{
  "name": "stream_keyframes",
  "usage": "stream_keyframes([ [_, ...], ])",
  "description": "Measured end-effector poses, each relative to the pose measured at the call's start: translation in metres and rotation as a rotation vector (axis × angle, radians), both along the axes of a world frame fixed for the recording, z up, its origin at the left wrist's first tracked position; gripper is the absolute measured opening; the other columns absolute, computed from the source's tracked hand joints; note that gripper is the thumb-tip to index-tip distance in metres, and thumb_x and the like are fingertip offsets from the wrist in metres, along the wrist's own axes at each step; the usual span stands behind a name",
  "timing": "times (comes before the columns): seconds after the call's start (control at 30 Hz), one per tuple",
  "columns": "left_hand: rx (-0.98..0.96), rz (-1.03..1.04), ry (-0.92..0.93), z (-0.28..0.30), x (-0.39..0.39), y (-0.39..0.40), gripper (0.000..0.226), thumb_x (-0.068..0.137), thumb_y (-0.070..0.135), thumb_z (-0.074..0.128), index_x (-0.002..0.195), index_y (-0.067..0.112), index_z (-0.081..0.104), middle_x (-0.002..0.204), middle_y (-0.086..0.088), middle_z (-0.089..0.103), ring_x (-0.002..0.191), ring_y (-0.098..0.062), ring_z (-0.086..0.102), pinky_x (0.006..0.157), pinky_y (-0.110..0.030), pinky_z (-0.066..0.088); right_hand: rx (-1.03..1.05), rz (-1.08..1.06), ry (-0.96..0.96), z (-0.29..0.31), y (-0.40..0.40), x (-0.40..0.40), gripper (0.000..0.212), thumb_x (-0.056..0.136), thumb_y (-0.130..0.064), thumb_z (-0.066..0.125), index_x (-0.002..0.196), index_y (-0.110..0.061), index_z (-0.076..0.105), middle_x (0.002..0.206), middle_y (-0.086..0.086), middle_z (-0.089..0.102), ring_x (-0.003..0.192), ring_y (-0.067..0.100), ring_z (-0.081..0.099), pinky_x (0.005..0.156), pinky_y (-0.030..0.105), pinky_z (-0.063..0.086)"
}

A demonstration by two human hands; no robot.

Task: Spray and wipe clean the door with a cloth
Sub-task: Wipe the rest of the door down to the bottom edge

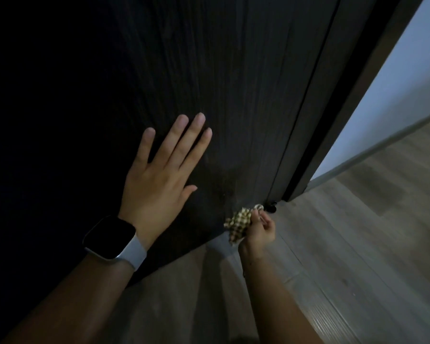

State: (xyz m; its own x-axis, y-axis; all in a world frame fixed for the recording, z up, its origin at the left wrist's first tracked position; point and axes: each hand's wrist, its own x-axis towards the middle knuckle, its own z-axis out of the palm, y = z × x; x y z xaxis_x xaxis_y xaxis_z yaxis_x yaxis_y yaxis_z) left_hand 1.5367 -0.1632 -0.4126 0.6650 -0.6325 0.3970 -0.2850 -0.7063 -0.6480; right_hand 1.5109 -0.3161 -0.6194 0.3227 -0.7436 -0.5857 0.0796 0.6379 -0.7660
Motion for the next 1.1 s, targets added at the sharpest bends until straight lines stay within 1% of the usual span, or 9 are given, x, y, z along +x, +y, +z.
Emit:
stream_keyframes([
  [0.17,-0.012,-0.033,-0.015,-0.004,0.001,-0.001,0.103,0.084,0.05,0.055,0.154,0.016,-0.012,0.157,-0.01,-0.029,0.144,-0.026,-0.028,0.113,-0.05,-0.019,0.206,-0.004,-0.041,-0.021,0.017,0.021,0.025,0.093,-0.003,0.06,0.118,-0.005,0.059,0.092,0.0,0.061,0.09,0.017,0.06,0.086,0.033,0.051],
  [0.33,0.017,-0.029,-0.04,-0.003,-0.002,-0.001,0.101,0.085,0.053,0.052,0.154,0.015,-0.012,0.157,-0.011,-0.027,0.145,-0.027,-0.023,0.113,-0.051,-0.016,0.204,-0.175,-0.091,-0.007,0.039,0.041,0.023,0.097,0.0,0.052,0.117,-0.008,0.058,0.08,0.003,0.057,0.067,0.014,0.053,0.05,0.017,0.047],
  [0.5,0.023,-0.026,-0.035,0.0,-0.003,-0.001,0.101,0.085,0.052,0.053,0.154,0.015,-0.011,0.158,-0.011,-0.026,0.145,-0.028,-0.018,0.113,-0.051,-0.016,-0.004,-0.231,-0.071,0.02,0.066,0.056,0.014,0.09,-0.016,0.061,0.103,-0.019,0.065,0.104,0.02,0.066,0.093,0.037,0.062,0.085,0.046,0.05],
  [0.57,0.038,-0.021,-0.051,0.0,-0.004,-0.001,0.102,0.085,0.054,0.052,0.154,0.015,-0.011,0.157,-0.011,-0.027,0.145,-0.028,-0.017,0.113,-0.051,-0.016,-0.133,-0.207,-0.099,0.039,0.071,0.051,0.015,0.092,-0.011,0.062,0.106,-0.016,0.065,0.112,0.015,0.065,0.104,0.026,0.063,0.093,0.036,0.051],
  [0.67,0.029,-0.017,-0.059,-0.001,-0.005,-0.002,0.104,0.084,0.055,0.055,0.154,0.015,-0.011,0.158,-0.01,-0.027,0.146,-0.027,-0.021,0.113,-0.05,-0.017,-0.26,-0.149,-0.194,0.049,0.074,0.043,0.014,0.093,-0.012,0.063,0.103,-0.021,0.065,0.111,0.005,0.064,0.104,0.01,0.062,0.091,0.021,0.051],
  [0.8,0.001,-0.012,-0.044,-0.001,-0.003,-0.002,0.105,0.084,0.055,0.058,0.154,0.016,-0.011,0.157,-0.009,-0.028,0.142,-0.026,-0.03,0.112,-0.05,-0.02,-0.124,-0.134,-0.111,0.025,0.064,0.041,0.012,0.092,-0.001,0.061,0.1,-0.008,0.065,0.103,0.011,0.065,0.094,0.019,0.062,0.088,0.031,0.051],
  [0.87,-0.002,-0.006,-0.039,-0.001,-0.004,-0.002,0.106,0.084,0.055,0.058,0.154,0.017,-0.011,0.157,-0.008,-0.029,0.142,-0.026,-0.031,0.112,-0.05,-0.021,0.09,-0.137,-0.047,0.006,0.057,0.039,0.013,0.093,0.001,0.057,0.096,-0.01,0.062,0.09,0.011,0.063,0.083,0.024,0.059,0.076,0.036,0.052],
  [0.97,0.008,0.005,-0.039,-0.001,-0.004,-0.002,0.105,0.084,0.054,0.056,0.153,0.017,-0.013,0.156,-0.009,-0.03,0.141,-0.027,-0.032,0.111,-0.05,-0.022,0.293,-0.17,-0.032,0.003,0.049,0.038,0.019,0.095,0.003,0.052,0.112,-0.004,0.06,0.077,0.004,0.057,0.068,0.019,0.055,0.047,0.018,0.047],
  [1.1,0.02,0.003,-0.047,0.0,-0.005,-0.003,0.105,0.084,0.055,0.055,0.153,0.016,-0.013,0.157,-0.01,-0.029,0.145,-0.028,-0.024,0.112,-0.051,-0.02,0.094,-0.197,-0.141,0.046,0.06,0.043,0.02,0.094,-0.004,0.058,0.113,-0.002,0.064,0.102,0.008,0.066,0.093,0.018,0.063,0.073,0.014,0.052],
])
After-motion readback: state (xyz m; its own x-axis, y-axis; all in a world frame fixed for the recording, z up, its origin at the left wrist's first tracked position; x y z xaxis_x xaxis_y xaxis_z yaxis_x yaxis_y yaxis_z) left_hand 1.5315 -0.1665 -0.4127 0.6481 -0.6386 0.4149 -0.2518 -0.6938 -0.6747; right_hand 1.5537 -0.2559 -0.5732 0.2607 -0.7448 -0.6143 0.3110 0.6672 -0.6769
